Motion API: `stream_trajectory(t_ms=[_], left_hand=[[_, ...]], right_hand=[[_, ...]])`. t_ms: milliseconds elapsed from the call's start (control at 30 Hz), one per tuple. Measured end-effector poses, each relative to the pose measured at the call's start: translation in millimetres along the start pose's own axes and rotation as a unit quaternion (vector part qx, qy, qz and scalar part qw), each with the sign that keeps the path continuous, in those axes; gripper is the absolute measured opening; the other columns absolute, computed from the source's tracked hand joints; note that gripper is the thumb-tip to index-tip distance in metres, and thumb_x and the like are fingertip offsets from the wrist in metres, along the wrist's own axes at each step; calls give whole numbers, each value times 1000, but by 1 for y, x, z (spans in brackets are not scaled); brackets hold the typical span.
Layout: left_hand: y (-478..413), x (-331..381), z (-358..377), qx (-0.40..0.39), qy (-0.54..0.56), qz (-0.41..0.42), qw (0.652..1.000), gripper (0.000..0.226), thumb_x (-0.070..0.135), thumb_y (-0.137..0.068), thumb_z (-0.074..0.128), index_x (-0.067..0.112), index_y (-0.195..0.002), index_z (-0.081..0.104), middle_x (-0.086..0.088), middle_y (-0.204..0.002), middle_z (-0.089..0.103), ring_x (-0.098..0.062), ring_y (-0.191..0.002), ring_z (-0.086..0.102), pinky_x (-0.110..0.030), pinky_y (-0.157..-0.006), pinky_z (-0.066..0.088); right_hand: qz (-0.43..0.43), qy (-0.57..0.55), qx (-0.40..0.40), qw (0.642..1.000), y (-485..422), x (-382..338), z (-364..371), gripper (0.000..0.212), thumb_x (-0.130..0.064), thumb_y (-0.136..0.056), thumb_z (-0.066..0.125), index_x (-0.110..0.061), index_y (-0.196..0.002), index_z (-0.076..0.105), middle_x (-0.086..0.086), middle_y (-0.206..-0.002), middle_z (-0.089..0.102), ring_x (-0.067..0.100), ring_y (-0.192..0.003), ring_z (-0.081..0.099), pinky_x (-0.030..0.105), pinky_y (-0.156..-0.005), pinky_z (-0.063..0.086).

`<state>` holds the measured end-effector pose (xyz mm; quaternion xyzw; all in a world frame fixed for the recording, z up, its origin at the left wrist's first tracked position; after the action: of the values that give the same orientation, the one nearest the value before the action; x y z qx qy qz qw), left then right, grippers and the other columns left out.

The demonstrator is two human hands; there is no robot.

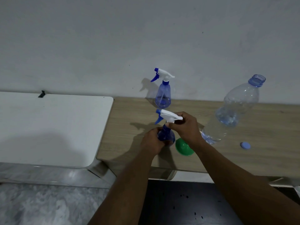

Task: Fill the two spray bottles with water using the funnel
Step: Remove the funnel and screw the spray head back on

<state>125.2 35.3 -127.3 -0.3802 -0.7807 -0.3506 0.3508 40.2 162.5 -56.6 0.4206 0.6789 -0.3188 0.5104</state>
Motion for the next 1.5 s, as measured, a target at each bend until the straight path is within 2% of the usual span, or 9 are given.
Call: stream_trajectory(t_ms=[100, 267, 433, 600, 767, 933, 1100, 1267, 1500], left_hand=[[2, 1, -1, -1, -13, 7, 1000, 63, 38, -66, 90, 29, -122, 62, 6, -110, 70, -16, -99, 65, -33, -87, 52], [0, 0, 2, 12, -23, -13, 1000, 64, 40, -69, 87, 26, -125, 61, 2, -111, 70, -19, -101, 66, -33, -85, 52], [-1, 1, 3, 3, -19, -12, 1000, 60, 36, -66, 90, 31, -120, 64, 5, -109, 71, -16, -100, 65, -37, -90, 53], [0, 0, 3, -5, 26, -17, 1000, 70, 34, -63, 91, 30, -126, 60, 6, -116, 67, -16, -106, 63, -38, -94, 52], [-3, -6, 4, -19, 66, -16, 998, 89, 55, -42, 92, 35, -123, 62, 9, -116, 70, -16, -106, 66, -46, -94, 56], [1, -3, 3, -14, 51, -7, 999, 79, 54, -45, 91, 38, -118, 65, 9, -112, 73, -17, -106, 67, -45, -94, 56], [10, 8, -5, -2, 12, 7, 1000, 61, 23, -73, 85, 24, -129, 61, -2, -125, 68, -22, -115, 61, -34, -97, 49], [13, 9, -6, -4, 3, -2, 1000, 62, 27, -69, 89, 30, -124, 61, 2, -121, 69, -20, -111, 63, -37, -97, 51], [12, 6, -6, 0, -18, -1, 1000, 45, 27, -73, 85, 24, -112, 64, 0, -111, 71, -18, -97, 64, -30, -84, 49]], right_hand=[[-29, 61, -24, 997, 4, 4, 0, 41, -14, -70, 87, -18, -105, 64, -3, -98, 72, 12, -90, 70, 36, -81, 59], [-101, 209, -77, 970, -2, -12, -5, 49, -22, -73, 84, -27, -116, 62, -9, -99, 71, 3, -86, 68, 24, -76, 55], [-108, 295, -75, 946, -11, -19, -8, 34, -30, -66, 89, -21, -87, 65, -8, -86, 58, 8, -76, 52, 24, -62, 38], [-138, 343, -135, 919, -13, -22, 1, 32, -22, -79, 77, -15, -107, 62, 2, -98, 64, 20, -85, 59, 31, -70, 46], [-138, 408, -153, 889, -16, -27, 9, 30, -24, -85, 69, -11, -109, 56, 7, -103, 60, 23, -87, 56, 32, -71, 41], [-138, 402, -144, 893, -11, -23, 16, 28, -20, -86, 65, -9, -104, 47, 8, -98, 56, 21, -81, 49, 30, -66, 35], [-161, 392, -108, 899, -7, -14, 20, 29, -19, -83, 66, -10, -106, 50, 7, -98, 56, 23, -87, 50, 33, -68, 39], [-171, 408, -86, 893, -8, -13, 19, 42, -33, -87, 68, -9, -114, 48, 2, -98, 51, 20, -86, 48, 35, -72, 45], [-170, 374, -96, 907, -9, -5, 17, 44, -31, -82, 73, -11, -112, 47, 5, -100, 57, 25, -84, 55, 35, -66, 45]])
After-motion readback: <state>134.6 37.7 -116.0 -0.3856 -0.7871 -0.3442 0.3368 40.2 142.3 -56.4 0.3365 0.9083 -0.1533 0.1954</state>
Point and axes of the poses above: each hand's wrist, its own y-axis away from the middle knuckle, its own z-axis out of the palm, x = y × z, the point moved 1 cm from there along -y, towards the middle knuckle
